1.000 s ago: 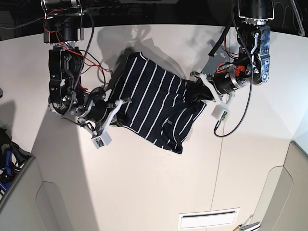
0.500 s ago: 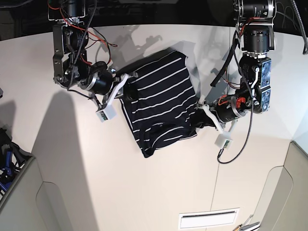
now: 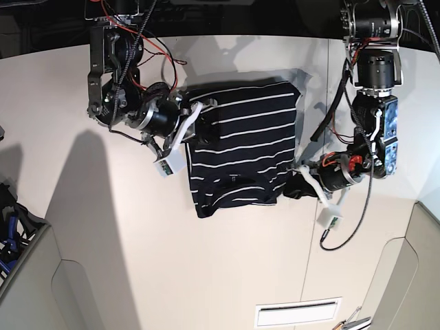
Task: Fold the T-shirt properly
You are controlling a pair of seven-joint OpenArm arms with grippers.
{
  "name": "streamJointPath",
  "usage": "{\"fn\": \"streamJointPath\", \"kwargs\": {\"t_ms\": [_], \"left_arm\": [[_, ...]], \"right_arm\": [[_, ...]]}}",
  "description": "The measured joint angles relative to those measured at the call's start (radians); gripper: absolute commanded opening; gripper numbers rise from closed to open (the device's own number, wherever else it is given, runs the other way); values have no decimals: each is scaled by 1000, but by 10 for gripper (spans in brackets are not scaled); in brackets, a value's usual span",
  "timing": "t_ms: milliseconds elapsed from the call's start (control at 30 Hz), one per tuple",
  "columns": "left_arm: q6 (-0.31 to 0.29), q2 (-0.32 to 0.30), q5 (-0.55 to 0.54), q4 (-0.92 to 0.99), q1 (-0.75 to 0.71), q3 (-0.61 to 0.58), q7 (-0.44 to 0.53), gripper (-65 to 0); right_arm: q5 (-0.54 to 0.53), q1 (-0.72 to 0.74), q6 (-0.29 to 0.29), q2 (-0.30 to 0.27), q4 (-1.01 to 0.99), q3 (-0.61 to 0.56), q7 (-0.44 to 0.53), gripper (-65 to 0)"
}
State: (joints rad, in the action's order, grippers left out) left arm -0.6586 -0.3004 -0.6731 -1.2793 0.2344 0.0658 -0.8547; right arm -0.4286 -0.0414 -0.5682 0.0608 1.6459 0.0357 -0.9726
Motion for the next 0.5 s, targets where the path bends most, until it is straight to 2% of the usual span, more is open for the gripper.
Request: {"fn": "streamJointPath", "kwargs": {"t_ms": [100, 200, 367, 500], "left_arm": [[1, -64, -63, -44, -7, 2, -59, -605], [0, -105, -141, -108, -47, 2, -73, -605], [0, -152, -141, -245, -188, 0, -87, -605], [0, -179, -143, -374, -314, 20, -85, -605]], "right_arm": [[3, 0, 0, -8, 39, 20, -31, -650], [-10, -10, 7, -37, 68, 50, -39, -650], [-10, -49, 10, -105, 110, 126, -48, -650], [-106, -103, 9, -146, 185, 184, -93, -650]]}}
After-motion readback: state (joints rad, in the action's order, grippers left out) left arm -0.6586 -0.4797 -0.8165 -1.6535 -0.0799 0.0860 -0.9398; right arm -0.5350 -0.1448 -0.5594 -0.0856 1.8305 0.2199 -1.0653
